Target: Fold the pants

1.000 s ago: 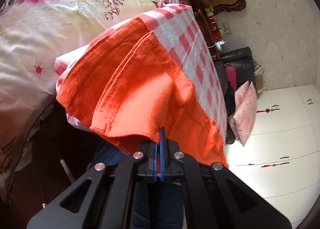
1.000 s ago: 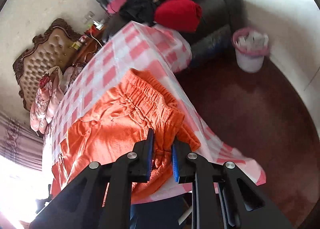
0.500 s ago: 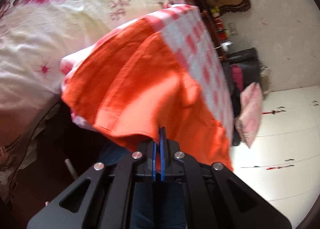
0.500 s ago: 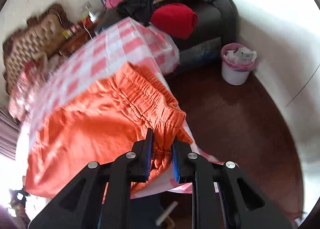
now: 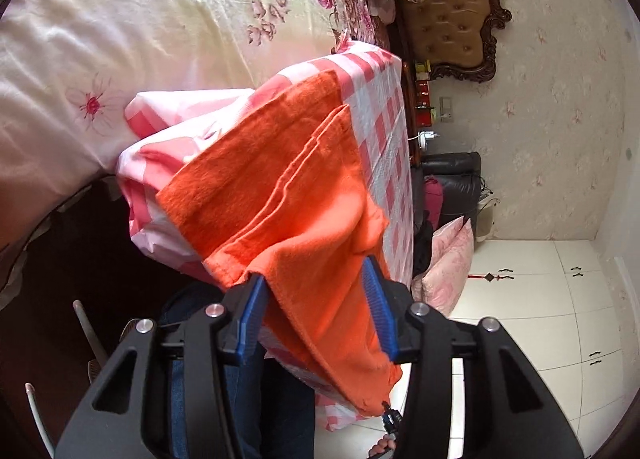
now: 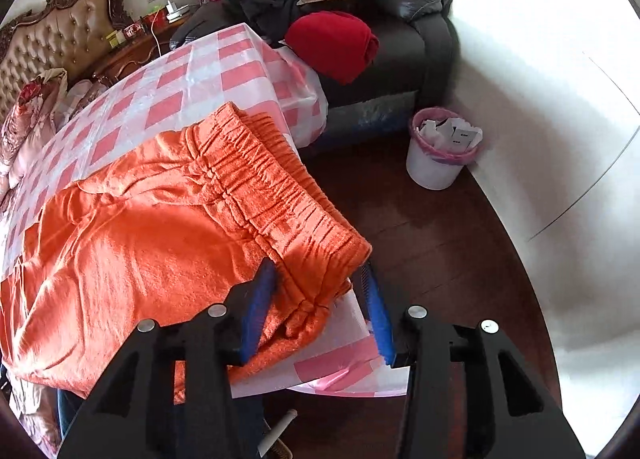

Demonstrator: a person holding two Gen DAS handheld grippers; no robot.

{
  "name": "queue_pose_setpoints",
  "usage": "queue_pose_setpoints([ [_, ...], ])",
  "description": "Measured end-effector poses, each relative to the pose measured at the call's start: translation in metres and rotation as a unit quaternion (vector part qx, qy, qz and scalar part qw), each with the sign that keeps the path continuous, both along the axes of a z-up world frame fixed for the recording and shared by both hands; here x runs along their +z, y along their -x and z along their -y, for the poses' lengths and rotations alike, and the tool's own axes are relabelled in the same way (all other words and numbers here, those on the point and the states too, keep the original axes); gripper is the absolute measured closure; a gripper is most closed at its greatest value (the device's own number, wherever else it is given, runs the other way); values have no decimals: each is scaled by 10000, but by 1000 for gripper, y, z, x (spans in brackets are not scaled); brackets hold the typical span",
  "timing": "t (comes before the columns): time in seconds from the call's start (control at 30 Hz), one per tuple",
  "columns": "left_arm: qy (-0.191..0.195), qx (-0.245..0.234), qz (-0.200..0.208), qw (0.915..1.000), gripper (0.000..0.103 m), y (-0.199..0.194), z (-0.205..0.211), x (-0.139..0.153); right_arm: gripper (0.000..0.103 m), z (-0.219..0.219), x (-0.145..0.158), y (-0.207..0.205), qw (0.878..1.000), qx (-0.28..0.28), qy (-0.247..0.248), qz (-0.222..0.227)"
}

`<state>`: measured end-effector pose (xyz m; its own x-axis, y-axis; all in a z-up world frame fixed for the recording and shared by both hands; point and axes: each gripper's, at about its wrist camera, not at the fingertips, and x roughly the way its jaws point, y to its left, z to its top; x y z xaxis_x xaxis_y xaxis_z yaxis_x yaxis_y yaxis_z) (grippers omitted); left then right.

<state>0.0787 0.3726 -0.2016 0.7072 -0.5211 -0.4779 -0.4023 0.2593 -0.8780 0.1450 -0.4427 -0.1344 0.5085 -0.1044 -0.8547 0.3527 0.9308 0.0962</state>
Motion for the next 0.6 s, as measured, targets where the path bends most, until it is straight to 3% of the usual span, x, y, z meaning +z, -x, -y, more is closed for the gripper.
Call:
queue_pose_setpoints([
  [0.3, 69, 360, 143, 9992, 61, 26, -13, -8, 59, 0, -1, -1, 10000, -20, -18, 5],
  [0.4, -34, 487, 159, 9987, 72, 25, -16, -9, 59, 1, -2, -1, 10000, -5, -25, -7],
  [0.43, -142, 500, 114, 9986, 84, 24, -15, -8, 59, 2, -3, -1, 10000, -8, -65, 4],
  [0.47, -399, 510, 7, 9979, 99, 23, -14, -4, 59, 3, -3, -1, 10000, -11, -97, 11],
  [0.53, -1296, 410, 169, 9906, 101, 21, -6, 22, 57, 5, -4, -1, 9999, -26, -110, 10],
  [0.57, -2162, 371, 299, 9752, 101, 20, 4, 45, 56, 5, -5, -1, 9999, -19, -107, 6],
  [0.6, -3099, 337, 352, 9495, 102, 20, 17, 65, 56, 4, -4, -2, 10000, -11, -94, -2],
])
